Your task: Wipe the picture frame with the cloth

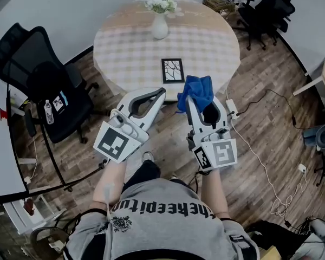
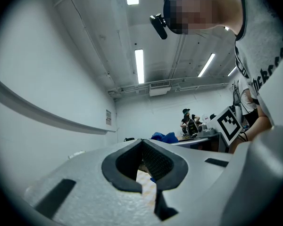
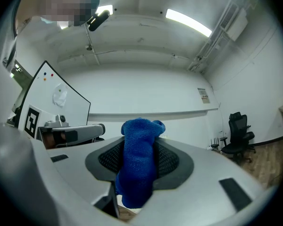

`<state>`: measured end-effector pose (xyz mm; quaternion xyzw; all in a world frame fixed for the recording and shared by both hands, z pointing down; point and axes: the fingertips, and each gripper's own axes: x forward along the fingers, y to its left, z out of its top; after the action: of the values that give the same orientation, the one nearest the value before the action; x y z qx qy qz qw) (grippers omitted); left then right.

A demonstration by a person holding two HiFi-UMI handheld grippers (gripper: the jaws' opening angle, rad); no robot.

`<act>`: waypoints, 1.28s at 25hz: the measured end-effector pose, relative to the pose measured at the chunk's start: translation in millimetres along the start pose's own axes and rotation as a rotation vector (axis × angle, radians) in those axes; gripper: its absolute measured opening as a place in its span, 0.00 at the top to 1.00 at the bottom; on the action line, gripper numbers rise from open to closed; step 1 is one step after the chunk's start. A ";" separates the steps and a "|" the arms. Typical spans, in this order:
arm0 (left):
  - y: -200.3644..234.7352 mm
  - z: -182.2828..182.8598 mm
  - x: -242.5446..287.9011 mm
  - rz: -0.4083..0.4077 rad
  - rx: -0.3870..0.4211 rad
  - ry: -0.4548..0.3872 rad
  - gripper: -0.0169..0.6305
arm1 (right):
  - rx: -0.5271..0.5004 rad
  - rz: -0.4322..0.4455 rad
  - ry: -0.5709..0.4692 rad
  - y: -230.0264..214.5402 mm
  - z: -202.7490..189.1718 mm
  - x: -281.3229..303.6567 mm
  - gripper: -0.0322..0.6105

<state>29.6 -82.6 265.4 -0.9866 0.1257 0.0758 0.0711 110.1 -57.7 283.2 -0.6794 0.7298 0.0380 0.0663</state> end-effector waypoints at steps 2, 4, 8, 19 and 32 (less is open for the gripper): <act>12.0 -2.6 4.9 -0.016 -0.003 -0.001 0.95 | -0.002 -0.016 0.000 -2.0 -1.2 11.6 0.71; 23.3 -6.0 9.4 -0.029 -0.007 0.001 0.95 | -0.003 -0.030 0.000 -3.5 -2.3 22.2 0.71; 38.8 -14.0 15.1 -0.062 -0.020 0.007 0.95 | -0.008 -0.066 -0.001 -4.4 -5.6 36.1 0.71; 70.8 -26.6 16.8 -0.098 -0.025 0.010 0.95 | -0.023 -0.131 0.005 -0.8 -19.2 62.5 0.71; 96.2 -37.6 21.8 0.004 -0.018 -0.001 0.95 | -0.019 -0.103 0.037 -16.8 -34.5 83.8 0.71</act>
<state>30.5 -186.0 286.9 -0.9869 0.1268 0.0775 0.0622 119.6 -146.7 305.4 -0.7174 0.6944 0.0289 0.0481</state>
